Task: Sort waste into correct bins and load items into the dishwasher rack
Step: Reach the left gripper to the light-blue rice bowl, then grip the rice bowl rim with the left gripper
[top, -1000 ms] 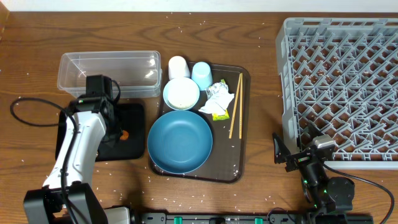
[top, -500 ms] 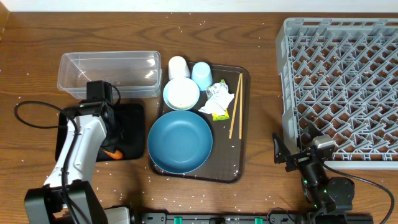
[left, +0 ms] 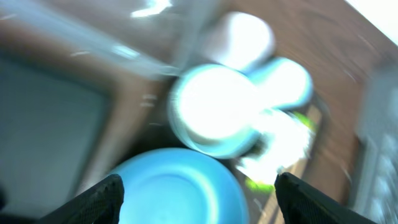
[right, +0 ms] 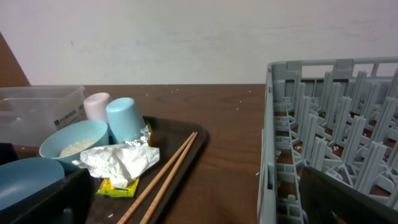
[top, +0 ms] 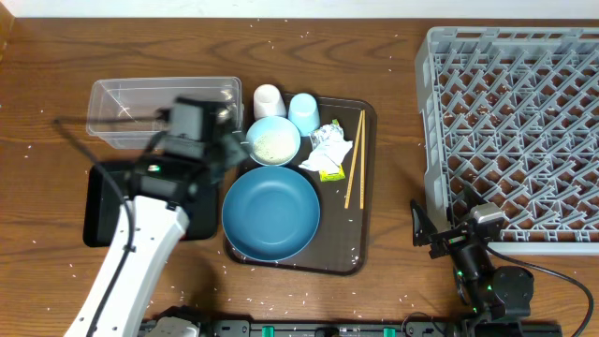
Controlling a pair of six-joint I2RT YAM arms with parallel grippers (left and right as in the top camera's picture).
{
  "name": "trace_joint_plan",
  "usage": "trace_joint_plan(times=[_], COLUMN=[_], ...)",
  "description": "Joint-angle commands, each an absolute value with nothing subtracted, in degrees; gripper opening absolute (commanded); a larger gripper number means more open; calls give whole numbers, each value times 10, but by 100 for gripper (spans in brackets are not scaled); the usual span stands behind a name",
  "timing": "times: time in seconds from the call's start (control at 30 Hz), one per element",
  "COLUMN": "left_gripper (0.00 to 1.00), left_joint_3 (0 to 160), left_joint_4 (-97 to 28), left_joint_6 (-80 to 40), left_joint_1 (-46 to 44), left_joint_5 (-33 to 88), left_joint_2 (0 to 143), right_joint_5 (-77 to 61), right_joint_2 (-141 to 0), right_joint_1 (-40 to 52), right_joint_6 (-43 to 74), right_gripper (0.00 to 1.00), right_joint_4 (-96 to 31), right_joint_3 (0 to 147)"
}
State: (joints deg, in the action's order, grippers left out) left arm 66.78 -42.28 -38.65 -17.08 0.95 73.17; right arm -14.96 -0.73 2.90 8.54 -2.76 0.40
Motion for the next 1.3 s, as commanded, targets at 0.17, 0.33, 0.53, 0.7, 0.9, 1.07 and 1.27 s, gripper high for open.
trace_joint_plan(times=[0.17, 0.33, 0.53, 0.7, 0.9, 1.07, 1.27], left_gripper=[79, 77, 69, 62, 57, 54, 53], left_joint_3=[837, 869, 869, 869, 868, 865, 865], left_joint_4=[-471, -456, -410, -369, -366, -374, -374], left_joint_6=[-203, -155, -100, -100, -132, -132, -132], left_joint_1=[-274, -277, -279, -281, -282, -294, -316], left_joint_5=[9, -16, -46, -46, -45, -45, -56], left_joint_2=[868, 964, 1040, 1077, 1112, 1132, 1159], right_joint_5=[-148, -148, -148, -148, -148, -148, -148], right_joint_2=[-5, -5, -5, -5, -5, -5, -5], right_joint_1=[34, 34, 34, 34, 34, 34, 34], right_joint_6=[81, 81, 81, 81, 81, 81, 81], right_gripper=[99, 99, 99, 99, 99, 99, 99], right_joint_4=[-30, -30, -30, -30, -30, -30, -30], right_joint_3=[3, 3, 3, 3, 3, 3, 3])
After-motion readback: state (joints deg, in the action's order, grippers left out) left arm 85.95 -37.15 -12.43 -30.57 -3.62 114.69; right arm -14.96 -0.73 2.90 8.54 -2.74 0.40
